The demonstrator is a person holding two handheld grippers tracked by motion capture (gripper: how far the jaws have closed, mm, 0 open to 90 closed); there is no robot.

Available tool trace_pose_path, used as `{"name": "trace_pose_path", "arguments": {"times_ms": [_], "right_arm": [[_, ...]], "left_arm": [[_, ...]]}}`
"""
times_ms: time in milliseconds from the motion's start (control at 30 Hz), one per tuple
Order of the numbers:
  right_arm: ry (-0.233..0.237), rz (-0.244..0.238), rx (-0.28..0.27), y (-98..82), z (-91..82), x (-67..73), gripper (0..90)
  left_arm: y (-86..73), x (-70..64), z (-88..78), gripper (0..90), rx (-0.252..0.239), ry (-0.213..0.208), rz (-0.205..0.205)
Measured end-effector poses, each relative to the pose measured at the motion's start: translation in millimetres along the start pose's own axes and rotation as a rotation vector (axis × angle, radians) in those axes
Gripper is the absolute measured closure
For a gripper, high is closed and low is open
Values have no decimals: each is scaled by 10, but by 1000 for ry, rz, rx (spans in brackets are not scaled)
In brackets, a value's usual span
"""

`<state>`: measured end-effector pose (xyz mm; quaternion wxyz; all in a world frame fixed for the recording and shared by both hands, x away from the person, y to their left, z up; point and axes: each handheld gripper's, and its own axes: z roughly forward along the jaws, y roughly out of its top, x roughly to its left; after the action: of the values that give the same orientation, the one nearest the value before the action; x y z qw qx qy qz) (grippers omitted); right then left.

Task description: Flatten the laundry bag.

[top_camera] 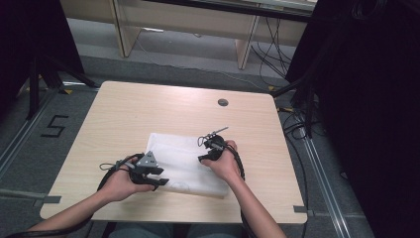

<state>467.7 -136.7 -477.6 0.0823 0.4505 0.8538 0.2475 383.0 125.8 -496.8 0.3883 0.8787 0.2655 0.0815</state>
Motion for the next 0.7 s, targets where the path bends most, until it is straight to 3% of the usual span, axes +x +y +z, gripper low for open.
{"name": "trace_pose_path", "arguments": {"times_ms": [33, 200, 233, 333, 400, 500, 700], "right_arm": [[2, 2, -6, 7, 13, -8, 504], [14, 4, -6, 50, 74, -6, 465], [12, -17, -19, 57, 95, -14, 462], [24, -18, -4, 77, 139, 4, 483], [4, -45, 12, 81, 160, 19, 529], [-14, -72, 19, 81, 159, 24, 576], [-22, -89, 50, 95, 152, 58, 778]], "left_arm": [[5, -16, 12, 534, -19, -8, 3], [19, -62, 23, 535, -7, -16, 22], [20, -79, 33, 535, -3, -29, 28], [7, -107, 70, 534, 0, -37, 37], [0, -113, 79, 534, 0, -37, 23], [3, -75, 63, 534, 33, -29, 66], [-21, -108, 111, 536, 22, -31, 30]]}}
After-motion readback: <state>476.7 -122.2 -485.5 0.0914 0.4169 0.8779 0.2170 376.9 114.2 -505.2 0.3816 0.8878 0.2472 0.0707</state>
